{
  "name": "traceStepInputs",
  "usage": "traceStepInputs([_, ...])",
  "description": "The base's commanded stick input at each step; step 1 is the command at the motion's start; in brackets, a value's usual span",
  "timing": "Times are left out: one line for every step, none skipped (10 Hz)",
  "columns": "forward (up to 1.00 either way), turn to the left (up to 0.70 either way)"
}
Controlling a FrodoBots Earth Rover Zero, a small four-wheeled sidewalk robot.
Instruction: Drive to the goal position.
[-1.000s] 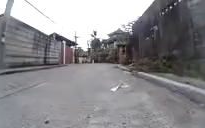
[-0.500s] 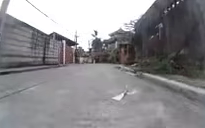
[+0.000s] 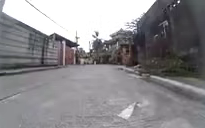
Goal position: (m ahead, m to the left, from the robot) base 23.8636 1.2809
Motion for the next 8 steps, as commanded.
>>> traceStepInputs([1.00,0.00])
traceStepInputs([1.00,0.00])
traceStepInputs([1.00,0.00])
traceStepInputs([1.00,0.00])
traceStepInputs([1.00,0.00])
traceStepInputs([1.00,0.00])
traceStepInputs([1.00,0.00])
traceStepInputs([1.00,0.00])
